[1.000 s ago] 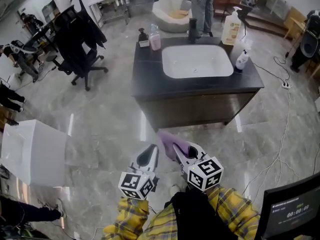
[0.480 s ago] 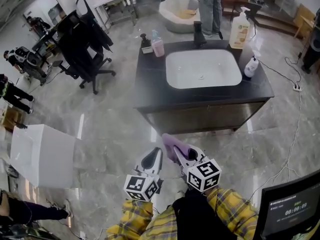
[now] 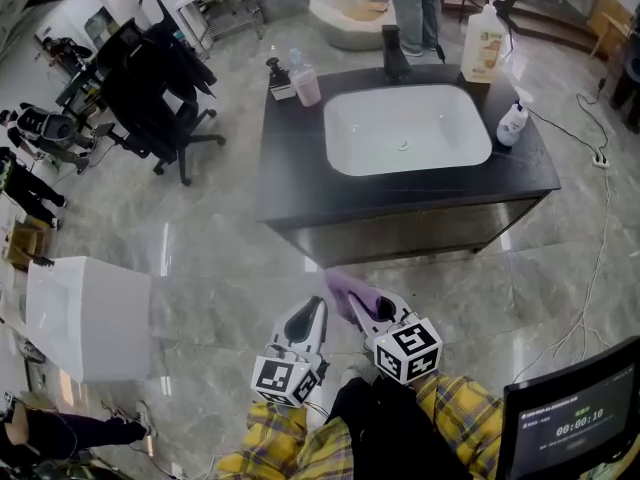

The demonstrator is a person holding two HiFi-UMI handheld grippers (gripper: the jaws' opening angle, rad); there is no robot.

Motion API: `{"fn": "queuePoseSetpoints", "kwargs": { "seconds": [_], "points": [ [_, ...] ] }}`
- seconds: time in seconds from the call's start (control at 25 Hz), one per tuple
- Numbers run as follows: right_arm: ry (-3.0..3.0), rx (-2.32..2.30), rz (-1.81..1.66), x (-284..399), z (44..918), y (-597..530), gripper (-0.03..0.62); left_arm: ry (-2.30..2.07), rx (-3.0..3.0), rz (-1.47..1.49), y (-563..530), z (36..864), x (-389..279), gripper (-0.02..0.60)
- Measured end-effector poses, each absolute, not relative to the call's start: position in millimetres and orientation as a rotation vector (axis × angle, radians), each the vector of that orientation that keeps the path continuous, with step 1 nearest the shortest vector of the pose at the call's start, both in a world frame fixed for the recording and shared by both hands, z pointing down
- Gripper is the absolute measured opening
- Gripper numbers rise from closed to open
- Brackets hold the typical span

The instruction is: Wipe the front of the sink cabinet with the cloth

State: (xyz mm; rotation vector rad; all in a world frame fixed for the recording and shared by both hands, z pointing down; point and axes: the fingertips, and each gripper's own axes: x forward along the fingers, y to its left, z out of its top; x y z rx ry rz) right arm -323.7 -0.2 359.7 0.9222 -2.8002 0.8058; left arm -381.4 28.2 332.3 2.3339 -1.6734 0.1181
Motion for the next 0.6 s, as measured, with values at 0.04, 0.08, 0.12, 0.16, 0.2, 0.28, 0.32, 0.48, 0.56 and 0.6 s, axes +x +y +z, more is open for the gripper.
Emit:
{"fn": "queuePoseSetpoints", "kwargs": {
  "seconds": [0.04,0.08,0.12,0.16,0.2,0.28,0.32,0.48,0.56,0.6],
  "points": [
    [-2.794,0.930,0.810,-325,364,-3,0.044,-1.667,2.336,0.115,27,336,-383,0.029],
    [-2.790,0.938,0.810,-326,368,-5,0.044,-1.661,2.339,0.119,25,341,-385,0.028],
    [-2.786,0.945,0.805,-329,372,-7,0.044,-1.657,2.340,0.130,24,346,-388,0.028],
    [-2.784,0.953,0.796,-332,376,-9,0.044,-1.654,2.336,0.144,21,351,-392,0.028],
    [-2.782,0.964,0.784,-337,379,-13,0.044,-1.649,2.329,0.154,18,356,-396,0.028],
    [-2.782,0.992,0.768,-345,386,-21,0.044,-1.633,2.324,0.158,12,364,-405,0.028],
    [-2.781,1.008,0.760,-349,390,-24,0.044,-1.619,2.333,0.157,11,367,-408,0.027],
    [-2.774,1.030,0.673,-367,407,-33,0.044,-1.574,2.364,0.171,6,381,-422,0.015],
    [-2.774,1.035,0.628,-380,416,-38,0.044,-1.573,2.344,0.187,2,392,-436,0.015],
    [-2.773,1.039,0.611,-386,422,-41,0.044,-1.576,2.332,0.197,-1,399,-442,0.014]
  ]
}}
